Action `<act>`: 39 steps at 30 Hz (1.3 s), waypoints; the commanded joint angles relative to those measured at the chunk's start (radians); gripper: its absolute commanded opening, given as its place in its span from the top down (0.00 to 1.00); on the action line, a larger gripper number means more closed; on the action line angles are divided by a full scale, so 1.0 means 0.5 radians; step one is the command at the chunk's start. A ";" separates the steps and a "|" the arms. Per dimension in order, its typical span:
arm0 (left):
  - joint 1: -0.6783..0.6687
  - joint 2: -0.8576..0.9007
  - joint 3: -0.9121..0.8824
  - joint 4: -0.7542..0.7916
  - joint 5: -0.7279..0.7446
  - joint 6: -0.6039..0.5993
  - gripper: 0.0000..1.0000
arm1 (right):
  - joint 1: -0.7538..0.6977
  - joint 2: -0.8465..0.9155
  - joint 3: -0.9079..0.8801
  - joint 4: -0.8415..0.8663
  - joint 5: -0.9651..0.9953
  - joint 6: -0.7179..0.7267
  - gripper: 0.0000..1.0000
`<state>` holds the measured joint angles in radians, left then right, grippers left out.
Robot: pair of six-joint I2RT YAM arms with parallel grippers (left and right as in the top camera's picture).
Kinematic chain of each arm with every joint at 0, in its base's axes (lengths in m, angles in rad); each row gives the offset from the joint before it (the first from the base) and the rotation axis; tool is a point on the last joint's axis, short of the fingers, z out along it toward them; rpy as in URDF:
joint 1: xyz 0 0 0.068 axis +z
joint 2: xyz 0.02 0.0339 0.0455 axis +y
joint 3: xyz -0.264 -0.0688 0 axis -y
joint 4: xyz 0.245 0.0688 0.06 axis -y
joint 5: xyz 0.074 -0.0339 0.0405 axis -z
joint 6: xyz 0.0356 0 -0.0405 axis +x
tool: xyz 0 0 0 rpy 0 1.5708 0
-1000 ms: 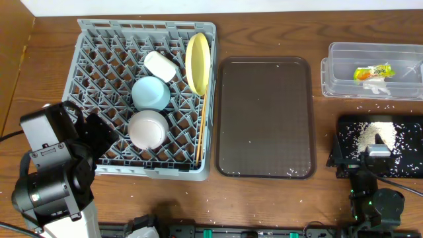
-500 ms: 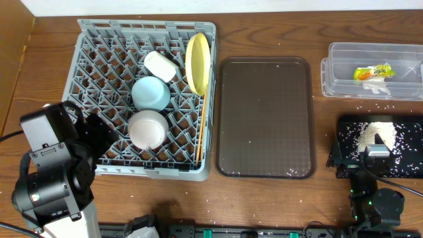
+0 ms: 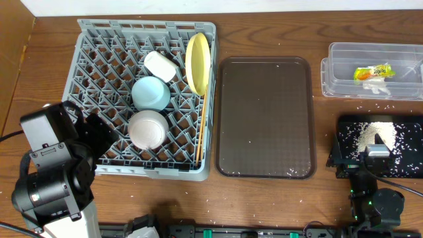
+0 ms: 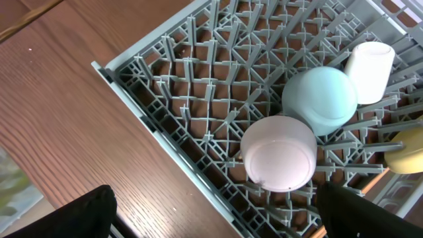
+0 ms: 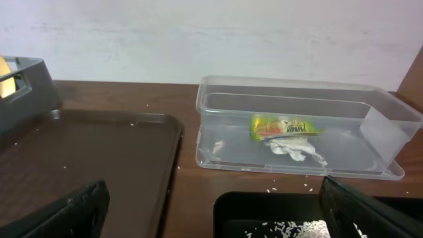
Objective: Sort waste into correct bins and load items into the dishwasher
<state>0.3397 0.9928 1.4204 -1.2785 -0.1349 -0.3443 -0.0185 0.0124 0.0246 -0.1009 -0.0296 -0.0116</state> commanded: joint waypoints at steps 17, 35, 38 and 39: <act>-0.164 -0.284 -0.350 0.122 0.204 -0.025 0.02 | -0.050 -0.015 -0.013 0.002 -0.009 0.021 0.01; -0.687 -1.352 -2.431 2.049 0.255 -0.025 0.02 | -0.050 -0.015 -0.013 0.002 -0.009 0.021 0.01; -0.719 -1.461 -2.649 2.305 0.255 -0.025 0.02 | -0.050 -0.015 -0.013 0.002 -0.009 0.021 0.01; -0.729 -1.500 -2.716 2.380 0.255 -0.025 0.02 | -0.050 -0.015 -0.013 0.002 -0.009 0.021 0.01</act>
<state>-0.0097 0.2939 0.1379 -0.1520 -0.0059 -0.3481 -0.0185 0.0116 0.0223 -0.0994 -0.0296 -0.0113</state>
